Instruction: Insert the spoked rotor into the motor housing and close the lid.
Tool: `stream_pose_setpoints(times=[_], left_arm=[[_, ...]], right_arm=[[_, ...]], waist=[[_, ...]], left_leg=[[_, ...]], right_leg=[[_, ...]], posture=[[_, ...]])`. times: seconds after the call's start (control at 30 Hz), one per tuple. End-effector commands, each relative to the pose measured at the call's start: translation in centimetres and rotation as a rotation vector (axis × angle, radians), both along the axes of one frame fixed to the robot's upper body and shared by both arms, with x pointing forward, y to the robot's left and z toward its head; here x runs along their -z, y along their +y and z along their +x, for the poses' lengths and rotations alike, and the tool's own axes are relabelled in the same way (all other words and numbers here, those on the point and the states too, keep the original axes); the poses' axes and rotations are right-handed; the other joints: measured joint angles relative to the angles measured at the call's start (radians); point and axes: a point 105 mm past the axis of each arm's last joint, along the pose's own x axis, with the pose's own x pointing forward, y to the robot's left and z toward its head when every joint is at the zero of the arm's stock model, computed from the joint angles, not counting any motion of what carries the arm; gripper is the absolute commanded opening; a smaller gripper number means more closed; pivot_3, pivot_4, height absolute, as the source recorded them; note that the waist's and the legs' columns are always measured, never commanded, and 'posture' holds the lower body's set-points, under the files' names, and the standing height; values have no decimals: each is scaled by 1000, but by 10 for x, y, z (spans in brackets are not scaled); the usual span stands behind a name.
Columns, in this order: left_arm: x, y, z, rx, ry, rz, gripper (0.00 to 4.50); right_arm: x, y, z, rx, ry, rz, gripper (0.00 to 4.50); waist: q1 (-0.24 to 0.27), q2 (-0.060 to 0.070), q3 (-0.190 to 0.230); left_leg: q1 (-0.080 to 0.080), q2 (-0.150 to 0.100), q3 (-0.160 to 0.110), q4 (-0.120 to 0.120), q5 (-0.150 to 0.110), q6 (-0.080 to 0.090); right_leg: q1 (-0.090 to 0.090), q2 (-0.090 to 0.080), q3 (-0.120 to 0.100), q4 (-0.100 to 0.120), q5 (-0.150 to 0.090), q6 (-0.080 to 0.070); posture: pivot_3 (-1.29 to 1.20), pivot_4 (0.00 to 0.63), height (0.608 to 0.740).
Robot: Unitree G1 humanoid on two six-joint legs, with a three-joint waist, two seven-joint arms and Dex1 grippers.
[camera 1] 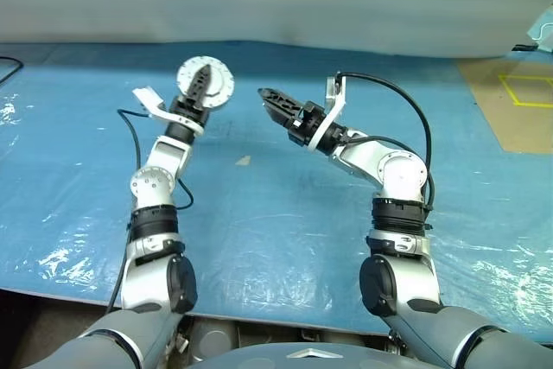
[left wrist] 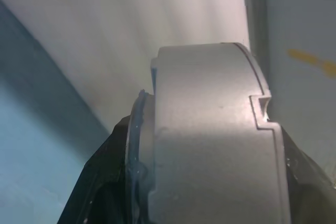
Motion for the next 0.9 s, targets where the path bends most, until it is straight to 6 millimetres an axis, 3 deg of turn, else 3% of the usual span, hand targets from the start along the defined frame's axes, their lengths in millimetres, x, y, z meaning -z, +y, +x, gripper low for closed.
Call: stream_pose_setpoints(times=[0.03,0.13,0.23,0.33,0.7,0.9], left_arm=[[-24,61,8,-265,-33,59,2600],[-11,89,13,-378,46,127,2600],[6,105,15,-446,125,173,2600],[24,117,14,-497,203,198,2600],[87,108,12,-447,418,226,2600],[106,107,7,-411,488,283,2600]], right_arm=[[-14,-6,4,72,-91,-47,3111],[-9,-15,12,159,-132,-136,3111],[-13,-21,10,185,-202,-180,3111],[-6,-26,13,250,-281,-349,3111],[5,-27,10,295,-348,-465,3111],[10,-25,8,286,-338,-475,3111]], waist=[[-2,0,0],[0,0,0],[7,0,0],[15,-3,2],[13,-8,5],[7,-8,5]], left_leg=[[0,0,0,0,0,0],[0,0,0,0,0,0],[-2,0,0,0,0,0],[-6,0,-2,0,0,0],[-7,0,-7,5,0,0],[-2,0,-7,4,0,0]], right_leg=[[0,0,0,0,0,0],[0,0,0,-1,0,0],[0,0,-2,-3,0,0],[0,-1,-6,-4,0,0],[0,-2,-9,2,0,0],[4,-2,-8,2,0,0]], posture=[[0,150,740],[0,150,740],[0,150,740],[0,150,740],[0,150,740],[0,150,740]])
